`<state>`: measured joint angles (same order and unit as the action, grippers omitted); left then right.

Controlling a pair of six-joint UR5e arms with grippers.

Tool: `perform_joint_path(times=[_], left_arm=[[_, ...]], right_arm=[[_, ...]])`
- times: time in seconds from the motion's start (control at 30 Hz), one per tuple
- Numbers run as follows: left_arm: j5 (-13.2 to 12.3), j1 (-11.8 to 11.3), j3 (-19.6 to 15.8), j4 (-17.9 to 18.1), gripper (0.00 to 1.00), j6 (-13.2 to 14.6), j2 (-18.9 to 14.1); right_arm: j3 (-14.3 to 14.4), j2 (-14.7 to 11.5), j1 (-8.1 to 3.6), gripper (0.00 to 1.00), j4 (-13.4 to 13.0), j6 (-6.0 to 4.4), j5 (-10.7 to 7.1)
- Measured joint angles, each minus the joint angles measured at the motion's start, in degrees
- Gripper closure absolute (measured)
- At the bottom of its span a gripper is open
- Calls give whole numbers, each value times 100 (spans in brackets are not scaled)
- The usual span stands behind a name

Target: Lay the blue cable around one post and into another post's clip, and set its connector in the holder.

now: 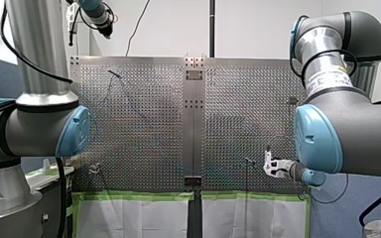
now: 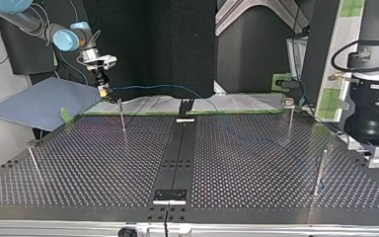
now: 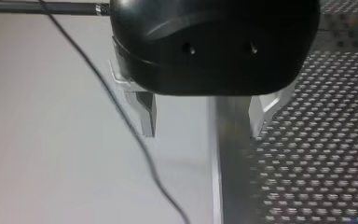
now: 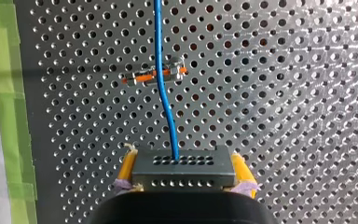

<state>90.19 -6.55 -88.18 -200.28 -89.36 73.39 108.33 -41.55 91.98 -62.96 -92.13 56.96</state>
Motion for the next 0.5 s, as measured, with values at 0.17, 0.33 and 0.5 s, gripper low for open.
perform_joint_path(times=[0.17, 0.33, 0.5], left_arm=[[234, 87, -216, -235, 0, 123, 59], [343, 134, -395, -523, 0, 112, 71], [349, 153, -422, -756, 0, 98, 80]], right_arm=[[-3, 0, 6, 100, 2, 0, 0], [-7, -1, 8, 100, 4, 0, 0], [-8, 0, 8, 100, 7, 0, 0]])
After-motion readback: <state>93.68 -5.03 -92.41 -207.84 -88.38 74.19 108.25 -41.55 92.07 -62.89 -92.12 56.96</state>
